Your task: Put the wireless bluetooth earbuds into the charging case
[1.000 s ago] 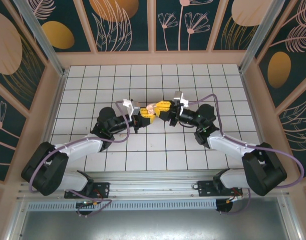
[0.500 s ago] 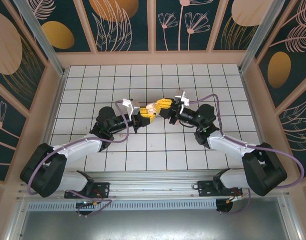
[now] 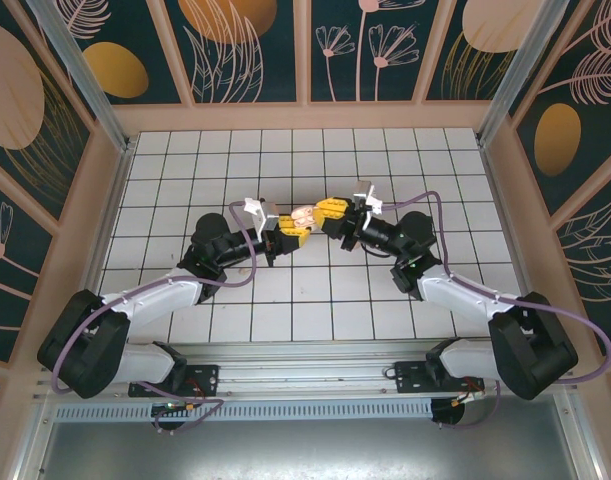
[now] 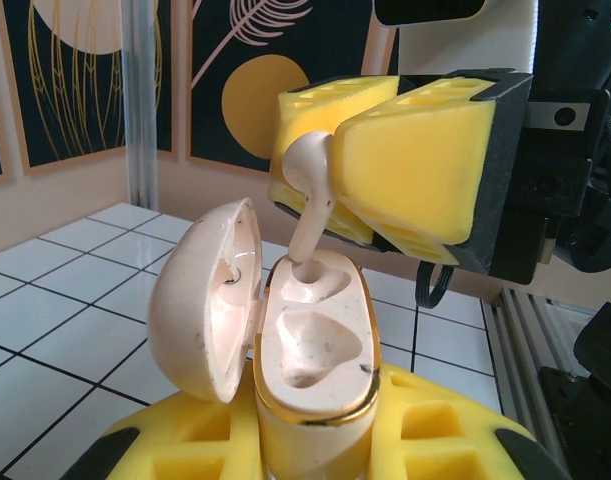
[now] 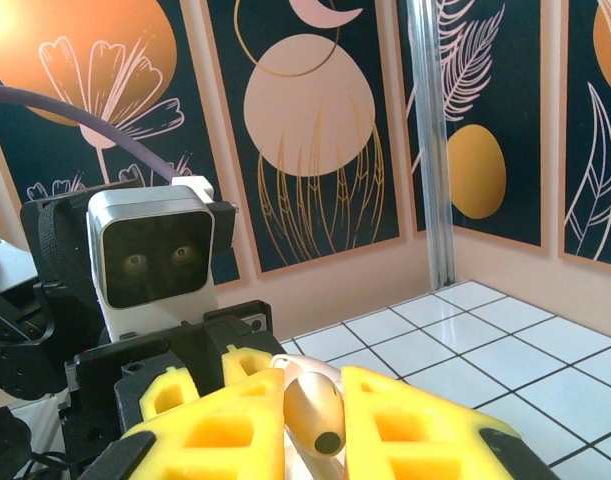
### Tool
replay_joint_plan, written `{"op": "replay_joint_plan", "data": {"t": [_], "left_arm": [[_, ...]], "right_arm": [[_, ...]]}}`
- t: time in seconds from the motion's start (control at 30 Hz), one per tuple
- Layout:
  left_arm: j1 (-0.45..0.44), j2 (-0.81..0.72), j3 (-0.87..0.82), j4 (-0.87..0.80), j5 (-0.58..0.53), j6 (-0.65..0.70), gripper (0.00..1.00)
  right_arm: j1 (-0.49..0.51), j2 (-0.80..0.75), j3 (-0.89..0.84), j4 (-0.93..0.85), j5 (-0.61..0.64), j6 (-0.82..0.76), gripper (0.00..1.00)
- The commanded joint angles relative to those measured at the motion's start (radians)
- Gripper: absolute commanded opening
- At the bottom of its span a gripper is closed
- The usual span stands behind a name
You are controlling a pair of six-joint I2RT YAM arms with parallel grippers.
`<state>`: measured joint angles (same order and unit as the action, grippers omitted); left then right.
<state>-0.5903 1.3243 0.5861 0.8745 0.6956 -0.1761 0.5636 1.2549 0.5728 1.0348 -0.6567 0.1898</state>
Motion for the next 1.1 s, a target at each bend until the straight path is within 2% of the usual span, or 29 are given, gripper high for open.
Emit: {"op": "replay_joint_plan", "data": {"t": [0.0,0.3,0.53,1.07], "left_arm": [[-0.006,-0.022,0.036,0.032,-0.002,0.020,0.15],[-0.006,-0.034,0.042,0.021,-0.008,0.033,0.15],[-0.005,-0.050,0.046,-0.007,-0.022,0.059,0.15],[-0.005,-0.052,0.058,-0.052,-0.029,0.096,0.15]], "right_arm": [[-0.005,-0.020,-0.010,0.002,-0.027,0.000,0.18],[-0.005,-0.012,-0.010,-0.010,-0.028,0.013,0.18],[-0.007,-0.046,-0.011,-0.100,0.012,-0.012,0.19],[-0.007,-0.059,0.029,-0.111,-0.027,-0.013,0.38]]}}
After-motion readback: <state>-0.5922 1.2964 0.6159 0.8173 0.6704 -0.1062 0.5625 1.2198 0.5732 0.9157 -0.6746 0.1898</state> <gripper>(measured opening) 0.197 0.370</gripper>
